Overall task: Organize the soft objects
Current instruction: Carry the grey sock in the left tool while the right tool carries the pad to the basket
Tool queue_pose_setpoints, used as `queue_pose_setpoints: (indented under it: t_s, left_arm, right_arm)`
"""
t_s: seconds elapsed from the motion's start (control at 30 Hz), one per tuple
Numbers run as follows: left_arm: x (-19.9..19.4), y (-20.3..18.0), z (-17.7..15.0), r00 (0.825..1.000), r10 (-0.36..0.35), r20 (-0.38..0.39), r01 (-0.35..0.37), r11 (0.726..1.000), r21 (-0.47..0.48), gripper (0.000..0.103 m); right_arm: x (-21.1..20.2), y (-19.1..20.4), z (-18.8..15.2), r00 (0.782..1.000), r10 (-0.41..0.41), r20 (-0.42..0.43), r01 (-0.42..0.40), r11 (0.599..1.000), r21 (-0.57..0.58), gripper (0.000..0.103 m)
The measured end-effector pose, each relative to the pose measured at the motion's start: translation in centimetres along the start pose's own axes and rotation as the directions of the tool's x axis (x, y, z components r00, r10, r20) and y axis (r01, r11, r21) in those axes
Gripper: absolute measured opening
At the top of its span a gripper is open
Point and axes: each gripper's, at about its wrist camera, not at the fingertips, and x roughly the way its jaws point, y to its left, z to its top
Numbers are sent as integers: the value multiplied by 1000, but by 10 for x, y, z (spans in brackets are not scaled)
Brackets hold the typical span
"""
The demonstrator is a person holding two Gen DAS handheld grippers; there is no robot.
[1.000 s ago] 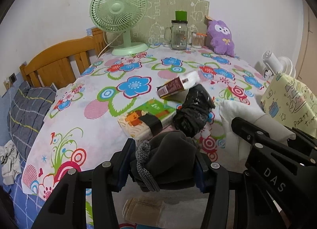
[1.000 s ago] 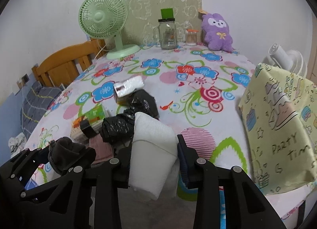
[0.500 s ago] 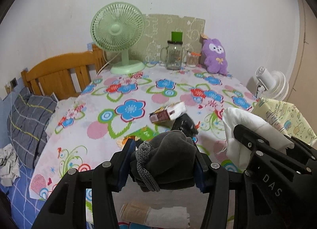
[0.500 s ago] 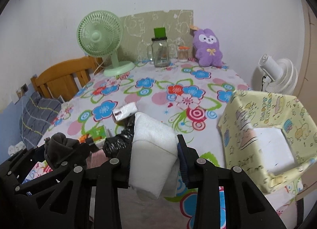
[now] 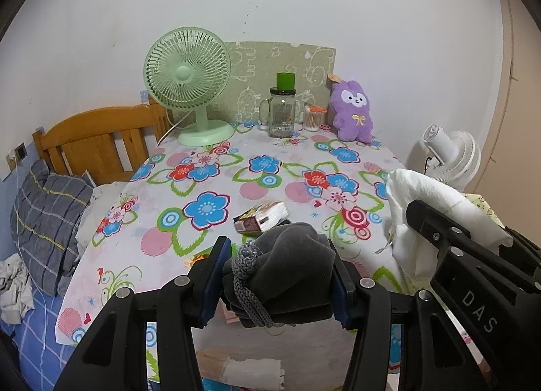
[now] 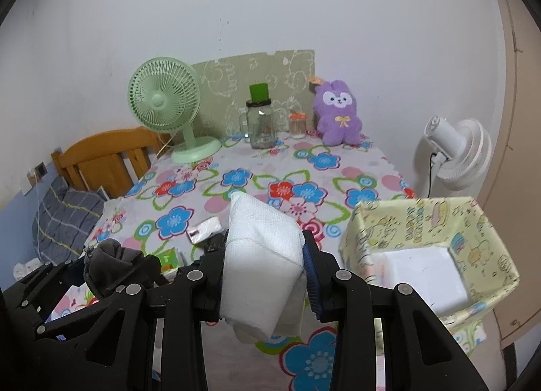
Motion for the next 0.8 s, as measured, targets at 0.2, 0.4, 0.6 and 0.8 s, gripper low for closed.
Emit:
queue_pose_setpoints:
  t_s: [0.2,0.4,0.6,0.8]
  left_arm:
    - [-8,-10,9,1000,9,24,-9,1000,-2,55]
    - [-13,-26,18,999,17,42,-18,1000,17,55]
    - [-14,-43,27,998,-7,57,6,1000,27,55]
    - [-9,-64,31,997,-38,62,35,999,36,55]
  right_arm:
    - [-11,-9,9,1000,-5,22,5,1000,-2,39]
    - [-17,-22,20,1000,16,24,-16,1000,2,39]
    - [-21,-40,27,1000,4,29,-4,1000,14,40]
    - [-24,-62,29,999,-24,27,24,1000,16,39]
